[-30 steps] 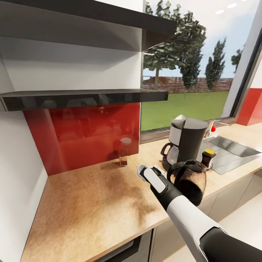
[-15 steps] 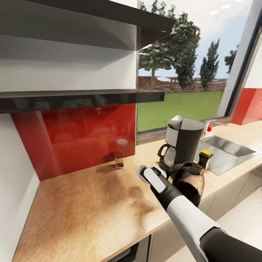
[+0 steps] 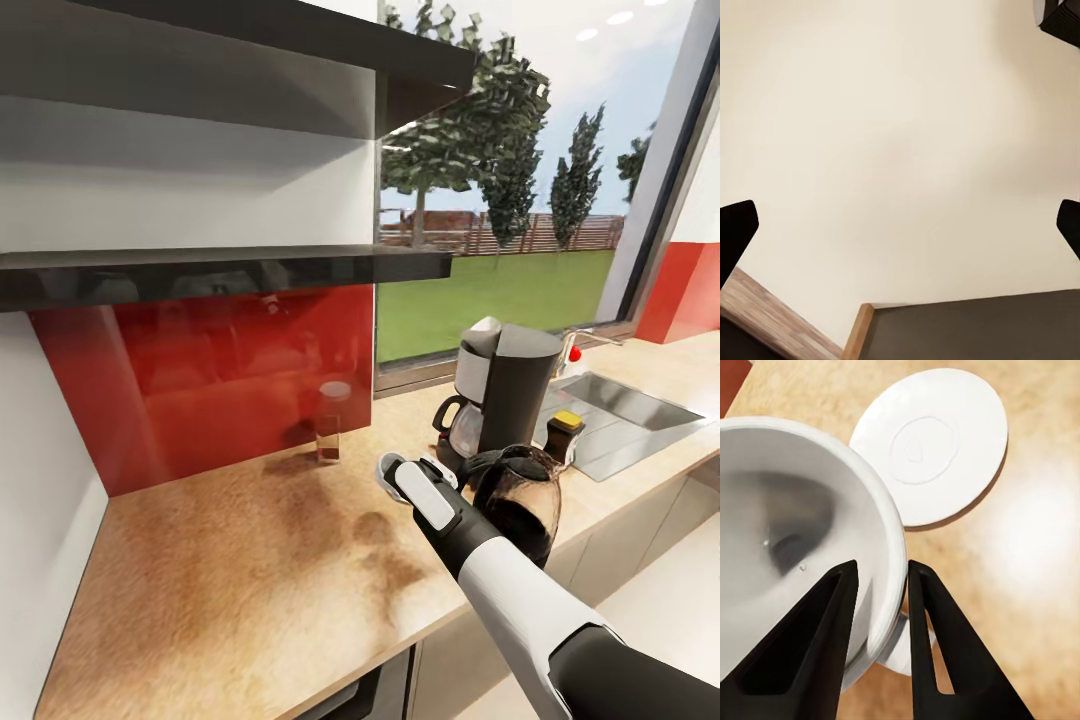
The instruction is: Set up a coffee station on the kitchen countertop: keep the coffee maker on the countertop, move the bottle of coffee from the kitchen shelf to the counter next to the coffee maker, place a paper coffee filter on top of the coffee maker, put the saucer next to the coffee maker with the coffee cup on the saucer, and place the electric kettle next to the coffee maker.
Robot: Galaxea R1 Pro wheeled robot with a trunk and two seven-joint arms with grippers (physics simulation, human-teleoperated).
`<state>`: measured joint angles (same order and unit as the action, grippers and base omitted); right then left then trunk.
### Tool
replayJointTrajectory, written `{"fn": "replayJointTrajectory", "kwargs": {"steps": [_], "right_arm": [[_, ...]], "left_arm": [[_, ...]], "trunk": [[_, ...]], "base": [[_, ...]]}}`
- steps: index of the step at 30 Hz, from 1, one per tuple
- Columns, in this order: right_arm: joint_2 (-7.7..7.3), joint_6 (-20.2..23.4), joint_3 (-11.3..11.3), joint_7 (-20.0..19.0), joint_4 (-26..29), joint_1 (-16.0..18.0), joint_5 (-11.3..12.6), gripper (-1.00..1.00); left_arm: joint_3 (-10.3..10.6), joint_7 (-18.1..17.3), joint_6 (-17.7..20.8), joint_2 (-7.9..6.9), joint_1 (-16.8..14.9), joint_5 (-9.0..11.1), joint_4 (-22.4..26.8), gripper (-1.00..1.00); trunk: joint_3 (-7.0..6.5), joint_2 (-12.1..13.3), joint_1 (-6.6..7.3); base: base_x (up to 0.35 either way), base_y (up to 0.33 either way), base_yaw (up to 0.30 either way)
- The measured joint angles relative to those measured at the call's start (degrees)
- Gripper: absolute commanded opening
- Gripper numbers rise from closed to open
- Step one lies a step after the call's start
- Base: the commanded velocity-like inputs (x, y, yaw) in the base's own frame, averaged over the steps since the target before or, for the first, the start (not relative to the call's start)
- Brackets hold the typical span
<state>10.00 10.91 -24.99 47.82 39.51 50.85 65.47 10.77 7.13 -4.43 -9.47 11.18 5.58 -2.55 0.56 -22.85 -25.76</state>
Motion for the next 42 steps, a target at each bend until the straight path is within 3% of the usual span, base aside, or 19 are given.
{"fn": "replayJointTrajectory", "kwargs": {"steps": [42], "right_arm": [[0.00, -0.02, 0.01, 0.09, -1.32, 0.00, 0.01, -1.00]], "left_arm": [[-0.06, -0.02, 0.09, -0.02, 0.00, 0.00, 0.00, 1.00]], "trunk": [[0.00, 0.00, 0.01]], "base": [[0.084, 0.000, 0.000]]}}
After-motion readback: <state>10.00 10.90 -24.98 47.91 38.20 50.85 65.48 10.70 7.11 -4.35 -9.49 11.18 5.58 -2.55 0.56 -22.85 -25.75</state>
